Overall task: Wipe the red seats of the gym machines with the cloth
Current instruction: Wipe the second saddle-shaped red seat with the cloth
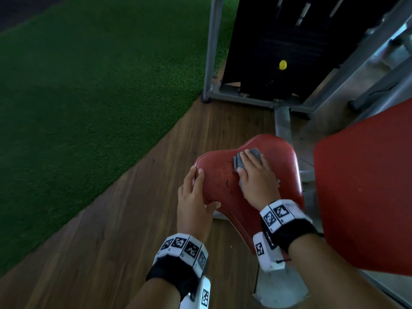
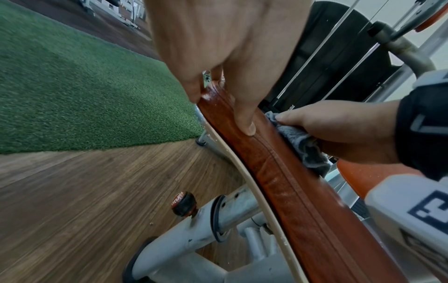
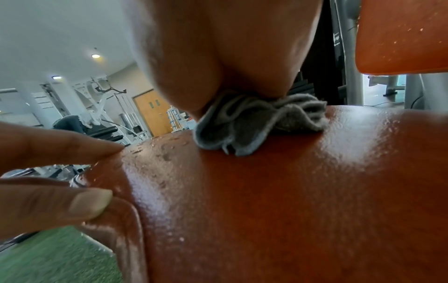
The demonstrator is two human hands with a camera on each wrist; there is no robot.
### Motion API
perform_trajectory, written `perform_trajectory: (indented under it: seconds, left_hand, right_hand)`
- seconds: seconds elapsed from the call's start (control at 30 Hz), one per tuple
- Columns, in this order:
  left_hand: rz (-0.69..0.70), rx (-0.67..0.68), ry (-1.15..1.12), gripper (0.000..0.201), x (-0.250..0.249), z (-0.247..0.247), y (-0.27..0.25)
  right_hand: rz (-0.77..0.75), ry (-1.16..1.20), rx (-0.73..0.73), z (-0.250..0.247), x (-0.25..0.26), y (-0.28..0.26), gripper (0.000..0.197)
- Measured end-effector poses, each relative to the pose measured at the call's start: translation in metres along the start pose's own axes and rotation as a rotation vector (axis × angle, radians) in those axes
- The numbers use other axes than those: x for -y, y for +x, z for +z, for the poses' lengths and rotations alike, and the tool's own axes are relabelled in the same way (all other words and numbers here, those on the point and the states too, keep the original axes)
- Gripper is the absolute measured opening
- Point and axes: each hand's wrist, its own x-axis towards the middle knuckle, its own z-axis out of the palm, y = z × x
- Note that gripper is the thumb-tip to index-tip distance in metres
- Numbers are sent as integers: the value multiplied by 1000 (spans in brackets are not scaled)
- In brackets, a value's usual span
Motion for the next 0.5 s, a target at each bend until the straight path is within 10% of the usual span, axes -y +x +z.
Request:
perform_trajectory:
  seconds: [0.5]
  left_hand:
    - [-9, 61, -109, 81, 9, -13, 8]
  right_hand:
    - [-156, -39, 70, -11, 7, -1, 47]
